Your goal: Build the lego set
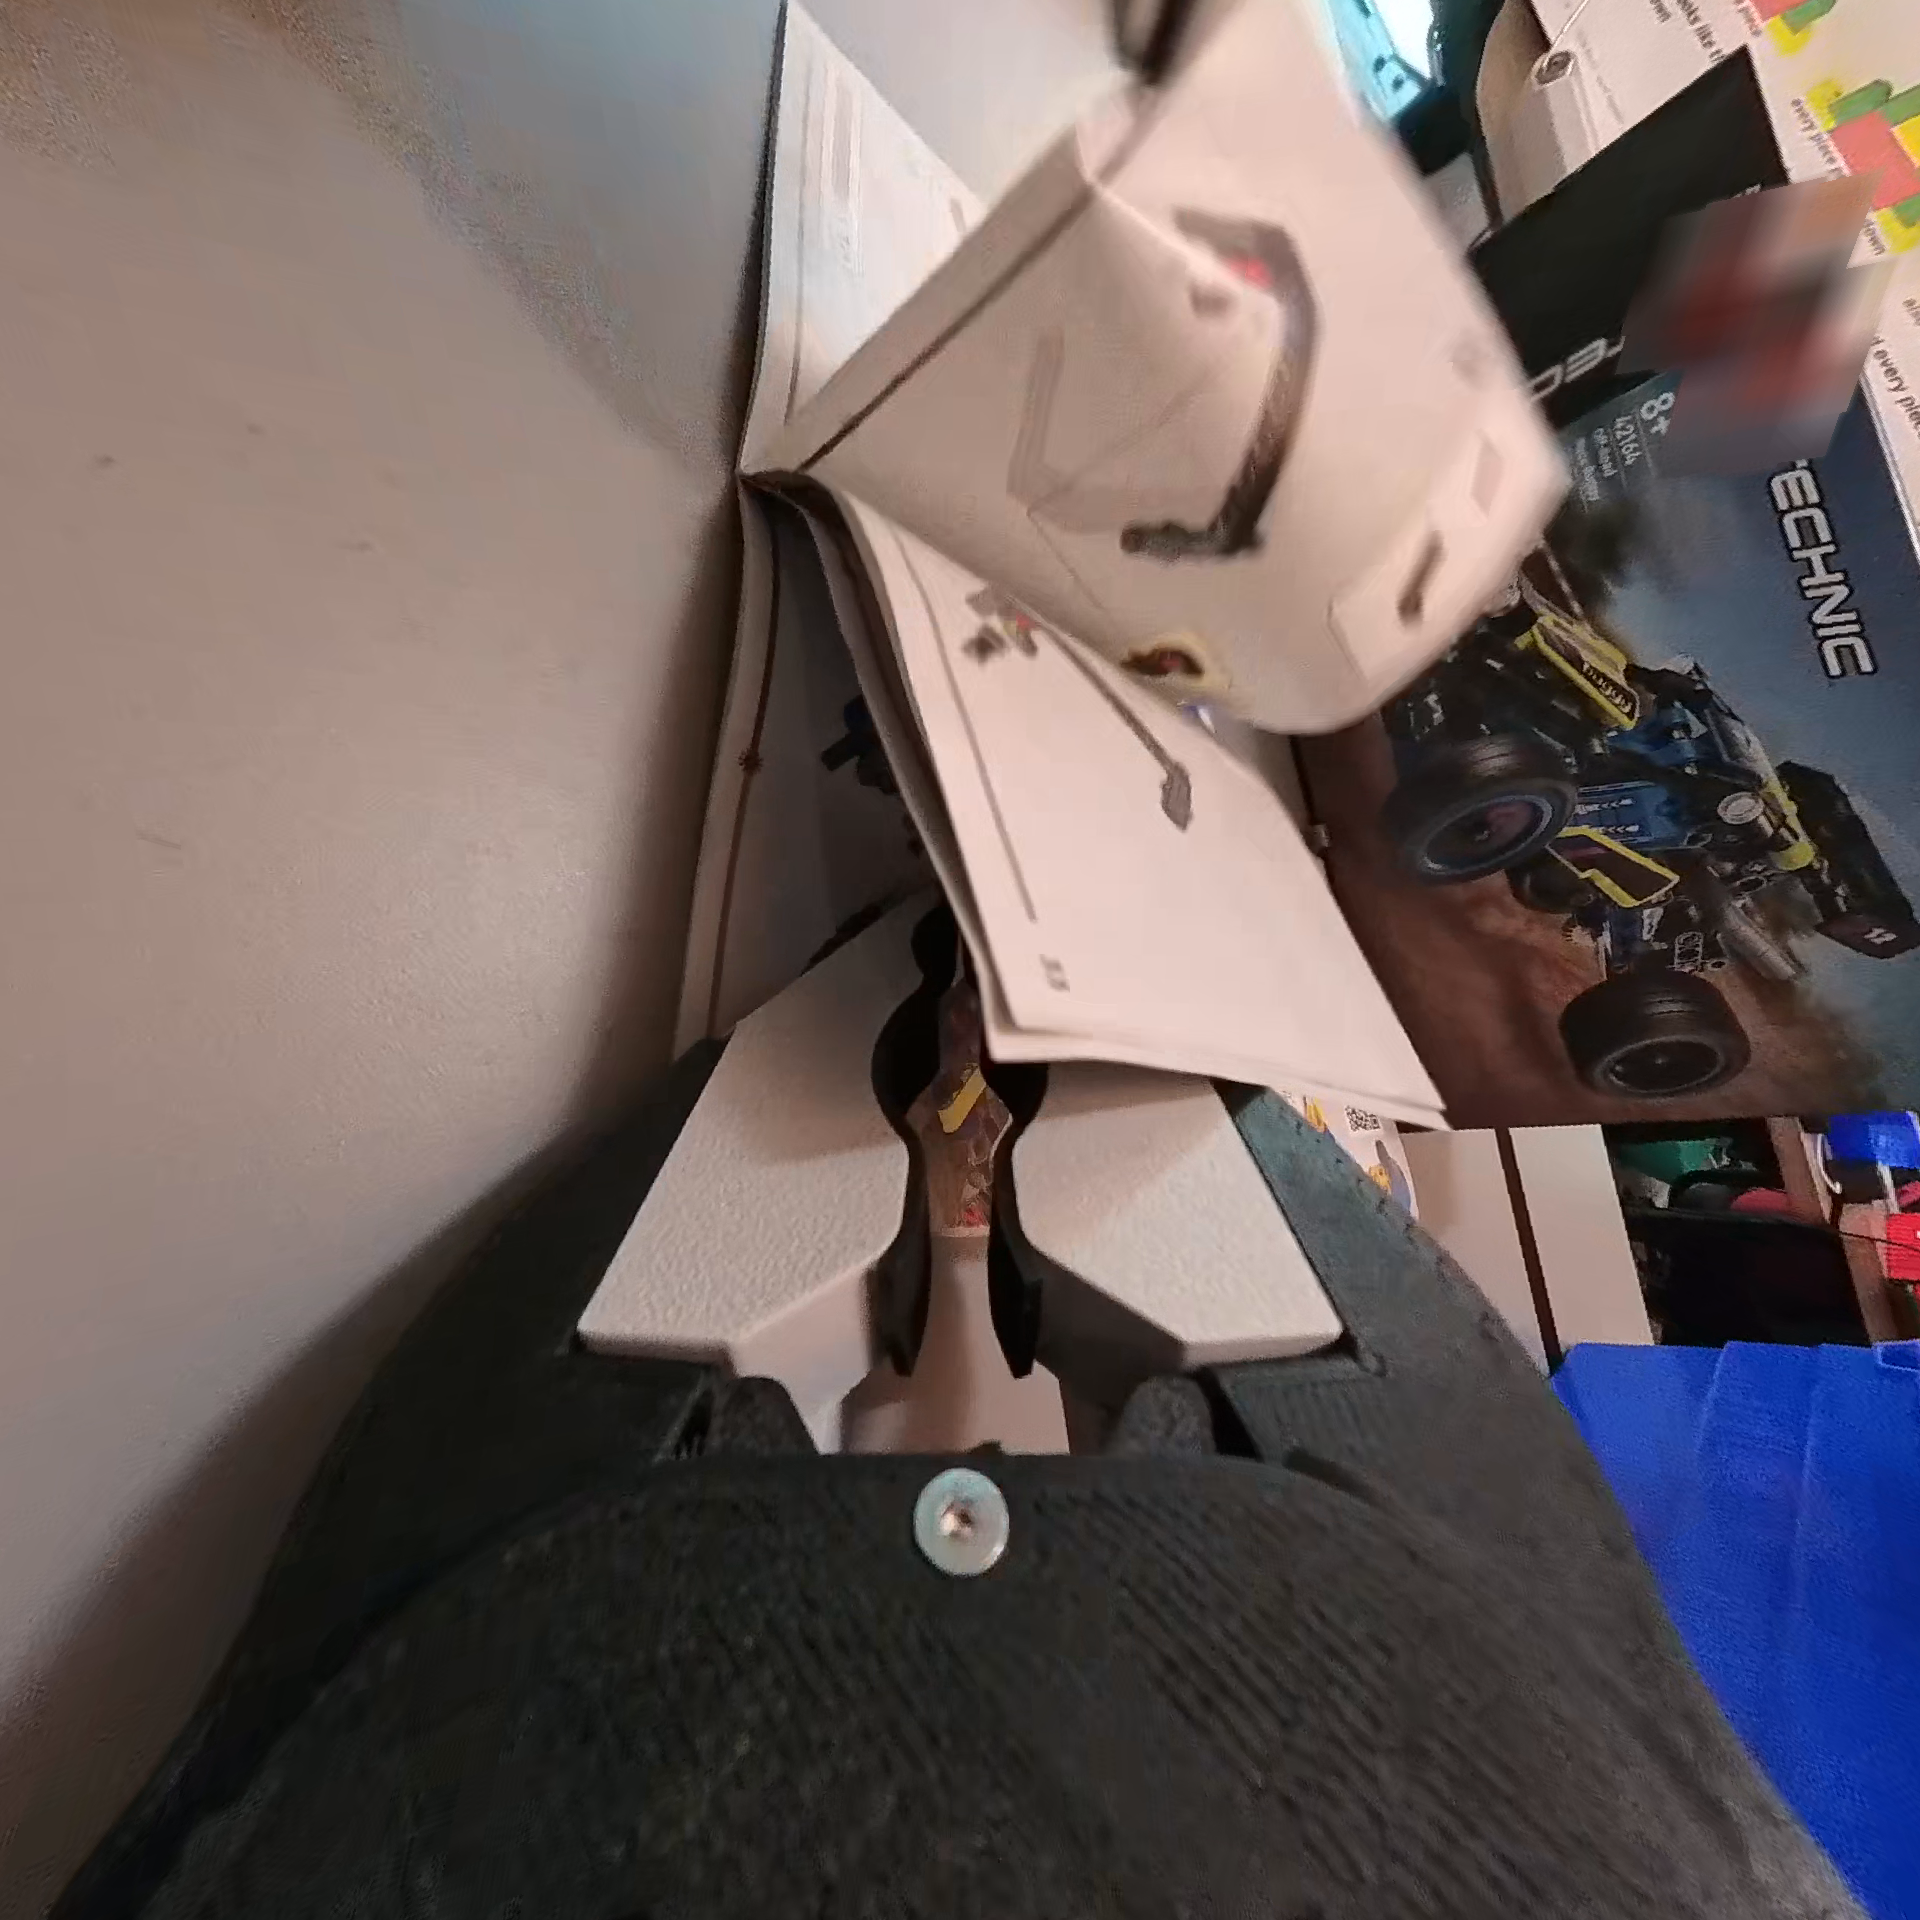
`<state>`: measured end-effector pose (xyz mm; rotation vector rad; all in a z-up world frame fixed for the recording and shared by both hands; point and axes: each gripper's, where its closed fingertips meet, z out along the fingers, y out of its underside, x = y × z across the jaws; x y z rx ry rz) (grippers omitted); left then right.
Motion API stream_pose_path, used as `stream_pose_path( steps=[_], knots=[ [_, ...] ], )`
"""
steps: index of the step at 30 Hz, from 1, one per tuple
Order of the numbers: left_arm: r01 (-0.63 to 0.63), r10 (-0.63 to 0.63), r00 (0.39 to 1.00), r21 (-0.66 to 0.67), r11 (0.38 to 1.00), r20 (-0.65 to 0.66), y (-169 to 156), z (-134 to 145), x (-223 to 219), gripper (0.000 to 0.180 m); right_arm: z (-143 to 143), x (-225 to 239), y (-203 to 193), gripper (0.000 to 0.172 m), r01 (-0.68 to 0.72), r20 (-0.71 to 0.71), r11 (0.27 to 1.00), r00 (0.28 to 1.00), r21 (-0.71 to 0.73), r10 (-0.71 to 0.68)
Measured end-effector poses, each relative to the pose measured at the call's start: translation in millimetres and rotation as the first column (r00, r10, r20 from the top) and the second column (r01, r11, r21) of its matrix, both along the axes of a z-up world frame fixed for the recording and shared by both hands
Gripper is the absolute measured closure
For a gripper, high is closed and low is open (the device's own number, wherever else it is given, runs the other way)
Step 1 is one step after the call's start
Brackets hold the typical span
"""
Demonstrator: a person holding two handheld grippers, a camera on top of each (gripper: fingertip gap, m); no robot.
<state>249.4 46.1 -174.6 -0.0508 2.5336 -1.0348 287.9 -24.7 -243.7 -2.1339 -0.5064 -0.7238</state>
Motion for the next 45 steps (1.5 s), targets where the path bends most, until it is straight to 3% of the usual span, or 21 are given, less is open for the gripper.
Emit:
stream_pose_path(
  steps=[1,5,7,10,11,13,16,18,22,25,28,32,45],
  knots=[
    [0.015,-0.015,0.999,-0.007,1.0,0.051,-12,6,5,0.18,0,0,0,0.172,-0.001,0.004,1.0,1.0,0.002,0.001],
    [0.176,-0.17,0.973,-0.025,0.984,0.153,-55,18,-6,0.176,2,-1,1,0.172,-0.009,0.008,1.0,1.0,0.023,0.009],
    [0.201,-0.172,0.97,-0.164,0.966,0.171,-61,45,-12,0.166,3,-1,0,0.172,-0.01,-0.002,0.999,1.0,0.045,0.01],
    [0.067,-0.04,0.997,-0.423,0.904,0.073,-37,84,2,0.168,3,-2,0,0.172,-0.021,0.002,0.999,1.0,0.042,0.021],
    [-0.013,0.027,0.999,-0.416,0.909,0.029,-23,81,12,0.165,3,-3,1,0.172,-0.028,0.009,0.999,1.0,0.035,0.028],
    [-0.128,0.126,0.992,-0.249,0.96,-0.025,5,50,23,0.156,2,-4,1,0.172,-0.034,0.02,0.999,0.999,0.025,0.033],
    [-0.164,0.166,0.986,0.049,0.985,-0.034,35,0,16,0.144,1,-4,1,0.172,-0.038,0.026,0.999,0.999,0.017,0.037],
    [-0.175,0.178,0.984,0.136,0.975,-0.005,43,-16,12,0.138,1,-6,2,0.172,-0.048,0.022,0.999,0.999,0.02,0.048],
    [-0.131,0.137,0.985,0.068,0.989,-0.103,2,-18,-7,0.125,1,-13,10,0.172,-0.068,0.009,0.997,0.998,0.021,0.068],
    [-0.094,0.102,0.994,0.149,0.984,-0.043,-27,-24,-4,0.116,0,-12,10,0.172,-0.046,0.018,0.999,0.999,-0.001,0.046],
    [-0.099,0.105,0.994,0.215,0.972,-0.016,-39,-36,8,0.118,1,-12,10,0.172,-0.046,0.024,0.999,0.999,0.008,0.045],
    [-0.14,0.151,0.988,0.228,0.964,-0.032,-36,-41,17,0.123,2,-13,10,0.172,-0.053,0.021,0.998,0.998,0.025,0.053],
    [-0.246,0.258,0.963,0.129,0.961,-0.084,-3,-17,21,0.13,1,-14,10,0.172,-0.06,0.017,0.998,0.998,0.016,0.06]
  ],
)
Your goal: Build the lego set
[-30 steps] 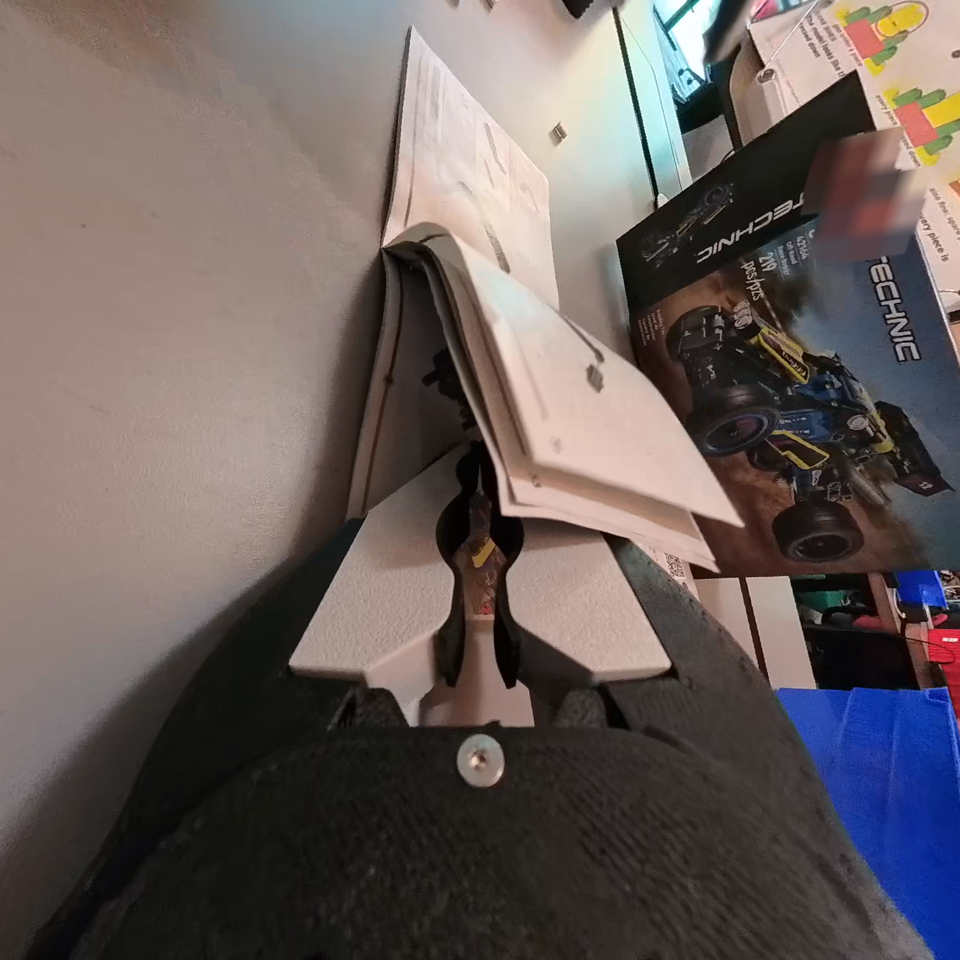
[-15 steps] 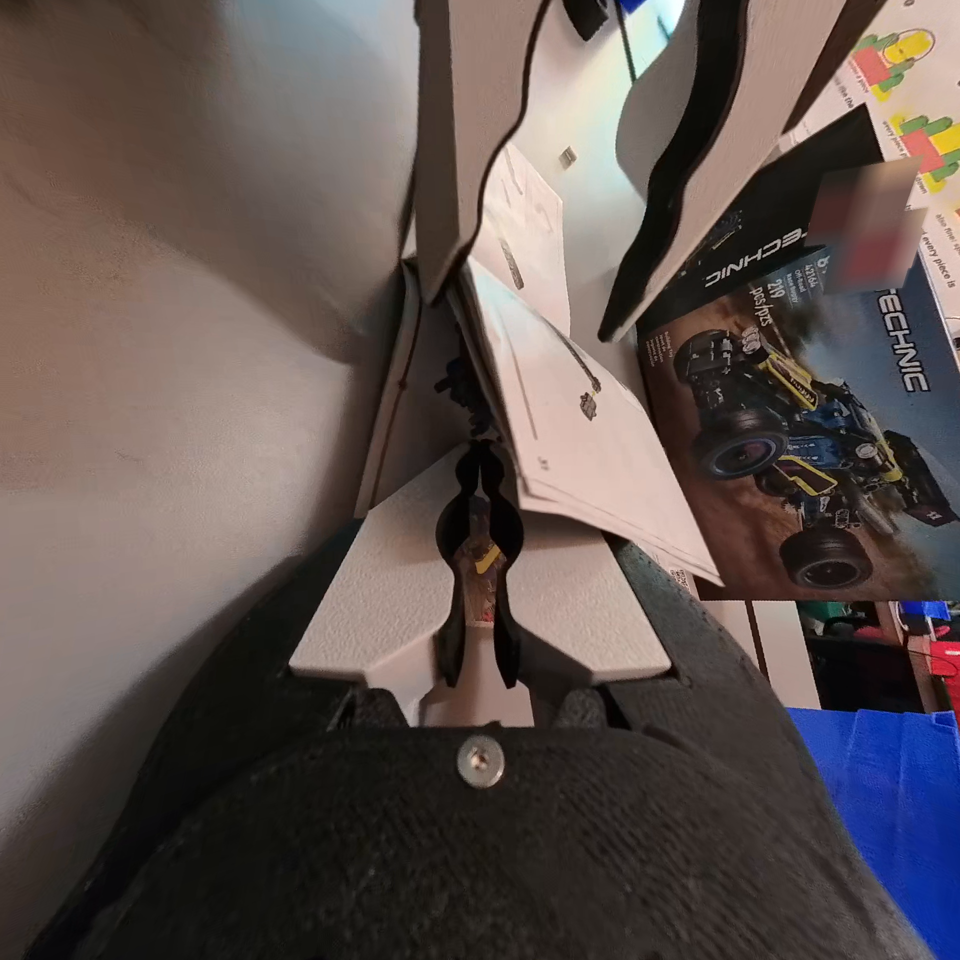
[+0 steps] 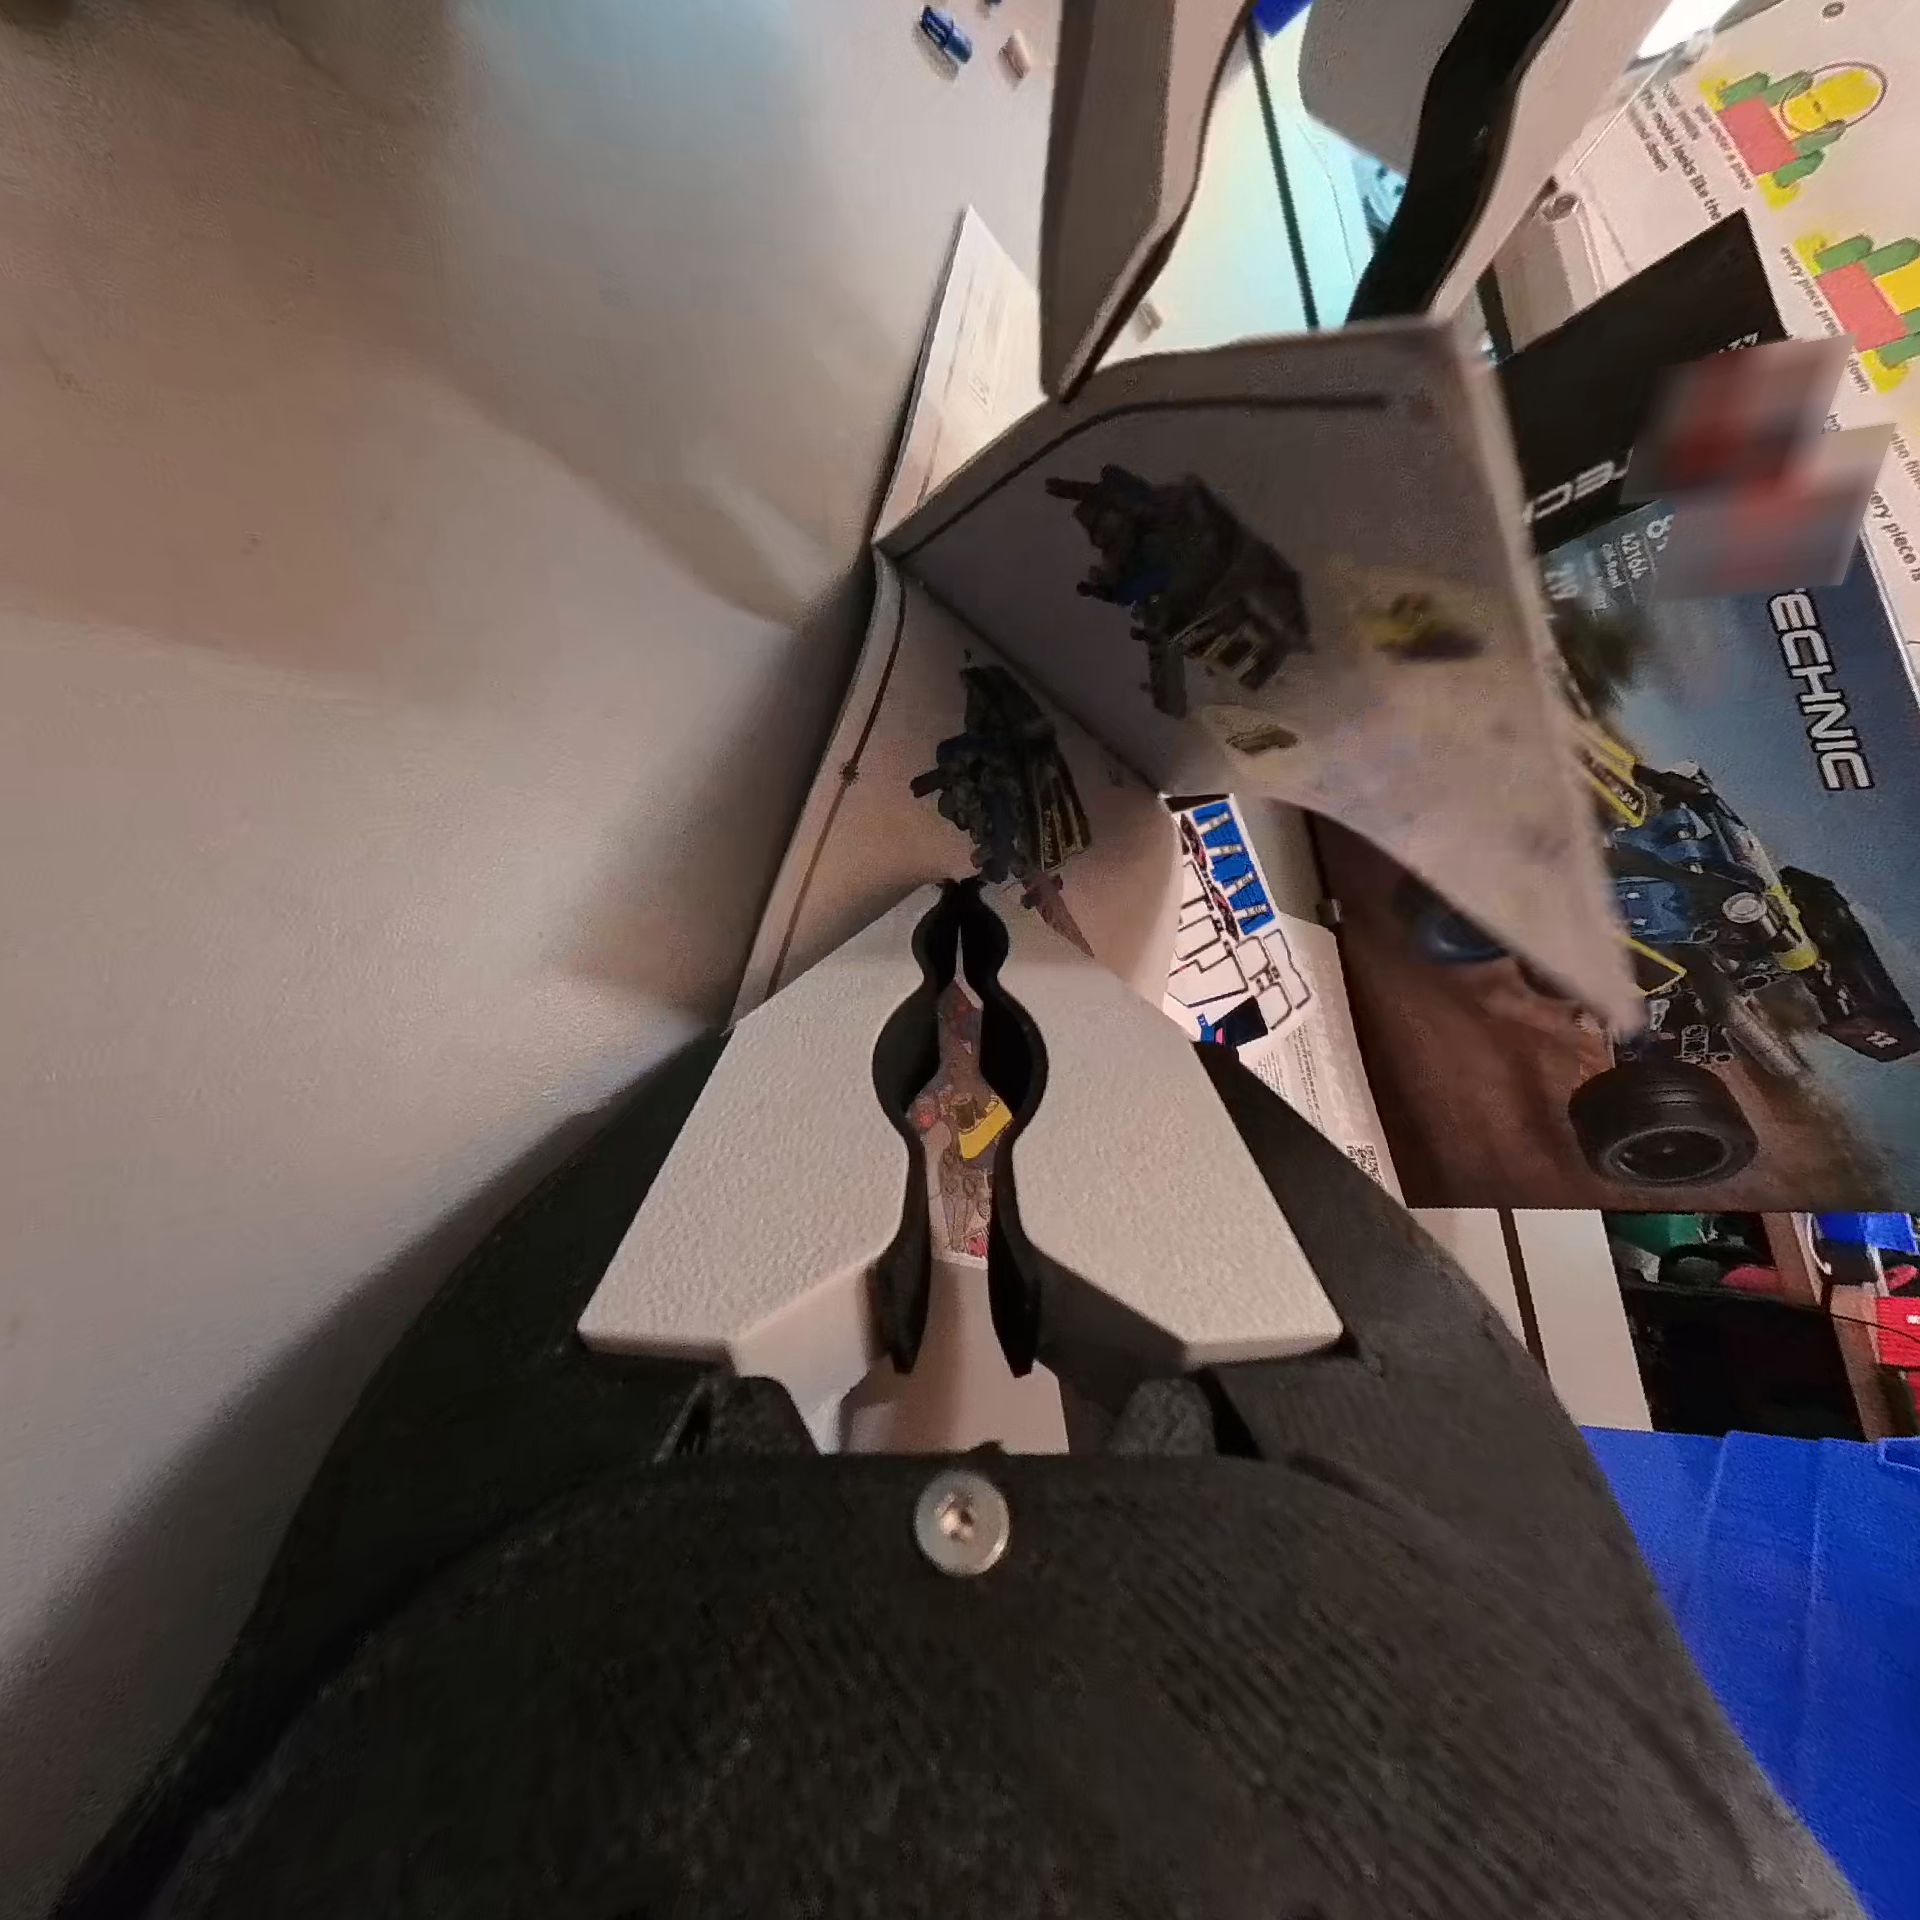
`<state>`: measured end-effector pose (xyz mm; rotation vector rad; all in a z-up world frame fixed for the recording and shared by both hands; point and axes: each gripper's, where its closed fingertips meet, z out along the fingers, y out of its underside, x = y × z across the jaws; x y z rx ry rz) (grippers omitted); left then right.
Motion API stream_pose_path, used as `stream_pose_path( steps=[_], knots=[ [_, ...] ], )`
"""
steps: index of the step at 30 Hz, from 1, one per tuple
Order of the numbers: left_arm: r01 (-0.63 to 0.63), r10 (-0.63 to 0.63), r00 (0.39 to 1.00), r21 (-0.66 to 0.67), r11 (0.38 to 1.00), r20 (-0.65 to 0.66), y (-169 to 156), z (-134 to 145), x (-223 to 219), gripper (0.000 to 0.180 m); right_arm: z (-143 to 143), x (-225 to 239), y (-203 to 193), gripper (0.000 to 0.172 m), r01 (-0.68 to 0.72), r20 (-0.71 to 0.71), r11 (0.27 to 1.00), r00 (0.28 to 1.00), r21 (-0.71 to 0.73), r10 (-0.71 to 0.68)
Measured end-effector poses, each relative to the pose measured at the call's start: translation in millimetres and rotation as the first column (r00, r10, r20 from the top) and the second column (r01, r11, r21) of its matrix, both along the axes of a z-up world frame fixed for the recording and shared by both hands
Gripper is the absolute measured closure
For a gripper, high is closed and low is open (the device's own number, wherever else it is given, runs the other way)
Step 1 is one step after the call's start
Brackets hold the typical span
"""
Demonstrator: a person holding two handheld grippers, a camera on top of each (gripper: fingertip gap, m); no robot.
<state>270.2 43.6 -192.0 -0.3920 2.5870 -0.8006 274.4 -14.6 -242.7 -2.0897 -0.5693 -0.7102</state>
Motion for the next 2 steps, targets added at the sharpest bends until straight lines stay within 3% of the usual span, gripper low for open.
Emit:
stream_pose_path(
  steps=[2],
  knots=[
    [-0.015,0.015,1.0,-0.036,0.999,-0.019,3.4,2.5,-1.2,0.13,-0.1,-0.2,0.0,0.172,-0.002,0.004,1.0,1.0,-0.002,0.002]
  ],
)
